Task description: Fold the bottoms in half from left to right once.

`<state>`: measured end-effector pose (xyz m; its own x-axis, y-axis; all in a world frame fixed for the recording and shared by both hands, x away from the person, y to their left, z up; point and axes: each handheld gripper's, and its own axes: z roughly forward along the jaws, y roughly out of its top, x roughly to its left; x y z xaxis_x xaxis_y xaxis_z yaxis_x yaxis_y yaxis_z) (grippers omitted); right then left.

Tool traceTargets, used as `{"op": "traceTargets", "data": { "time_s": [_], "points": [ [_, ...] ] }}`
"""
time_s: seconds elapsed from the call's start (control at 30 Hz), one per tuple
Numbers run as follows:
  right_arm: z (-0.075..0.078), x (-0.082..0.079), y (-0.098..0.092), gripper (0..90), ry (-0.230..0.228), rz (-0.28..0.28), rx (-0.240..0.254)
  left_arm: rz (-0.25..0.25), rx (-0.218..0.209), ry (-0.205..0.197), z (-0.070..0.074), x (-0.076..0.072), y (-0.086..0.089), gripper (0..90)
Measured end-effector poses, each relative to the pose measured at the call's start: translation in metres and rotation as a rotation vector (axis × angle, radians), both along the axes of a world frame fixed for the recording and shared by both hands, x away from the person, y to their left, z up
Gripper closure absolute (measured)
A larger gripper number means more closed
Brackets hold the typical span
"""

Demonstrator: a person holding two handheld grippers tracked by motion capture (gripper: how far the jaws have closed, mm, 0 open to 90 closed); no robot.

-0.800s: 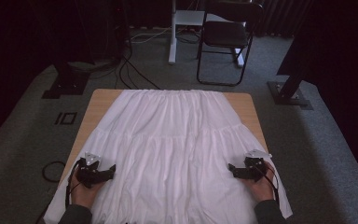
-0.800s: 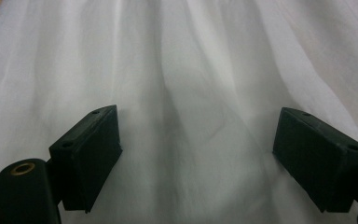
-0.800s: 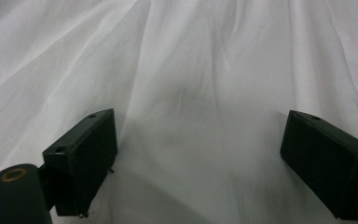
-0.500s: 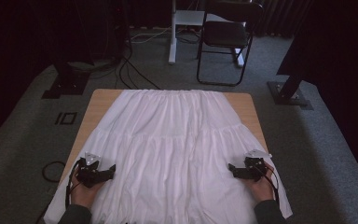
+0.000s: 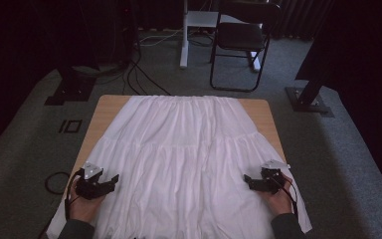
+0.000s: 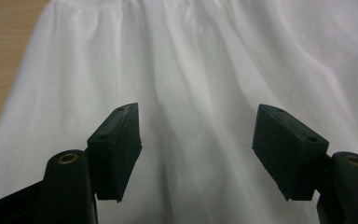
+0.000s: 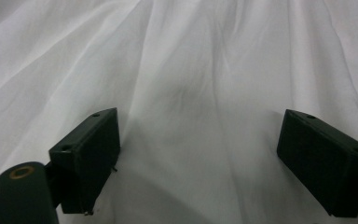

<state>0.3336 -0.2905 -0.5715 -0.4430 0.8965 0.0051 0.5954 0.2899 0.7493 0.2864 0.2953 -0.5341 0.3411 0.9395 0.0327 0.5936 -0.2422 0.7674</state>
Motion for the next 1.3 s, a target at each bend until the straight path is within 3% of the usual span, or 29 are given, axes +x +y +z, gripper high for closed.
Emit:
{"op": "traceTargets", "data": {
  "time_s": [0.07, 0.23, 0.3, 0.33, 0.5, 0.77, 1.13, 1.27, 1.3],
  "points": [
    [0.0, 0.0, 0.0, 13.3, -0.002, 0.001, 0.0, -0.008, 0.011, -0.005, 0.005, -0.004, 0.007, 30.5],
    [0.0, -0.001, 0.0, 13.5, -0.001, -0.002, 0.001, 0.075, 0.041, -0.02, 0.01, -0.015, 0.039, 25.1],
    [0.0, -0.001, 0.0, 13.5, -0.001, -0.002, 0.001, 0.115, 0.04, -0.005, 0.007, -0.019, 0.054, 20.6],
    [0.0, -0.001, 0.0, 13.5, -0.001, -0.002, 0.001, 0.166, 0.034, 0.006, 0.001, -0.022, 0.069, 19.2],
    [0.0, -0.001, 0.0, 13.5, -0.001, -0.002, 0.001, 0.211, 0.007, 0.046, -0.012, -0.024, 0.089, 17.1],
    [0.0, -0.001, 0.0, 13.5, -0.001, -0.002, 0.001, 0.156, -0.003, 0.099, -0.024, -0.023, 0.084, 15.2],
    [0.0, -0.001, 0.0, 13.5, -0.001, -0.002, 0.001, 0.084, 0.025, 0.113, -0.024, -0.035, 0.066, 15.4],
    [0.0, -0.001, 0.0, 13.5, -0.001, -0.003, 0.002, 0.071, 0.034, 0.137, -0.019, -0.04, 0.06, 25.4],
    [0.0, -0.001, 0.0, 13.6, -0.001, -0.003, 0.001, 0.049, 0.035, 0.143, -0.017, -0.041, 0.057, 43.6]
  ]
}}
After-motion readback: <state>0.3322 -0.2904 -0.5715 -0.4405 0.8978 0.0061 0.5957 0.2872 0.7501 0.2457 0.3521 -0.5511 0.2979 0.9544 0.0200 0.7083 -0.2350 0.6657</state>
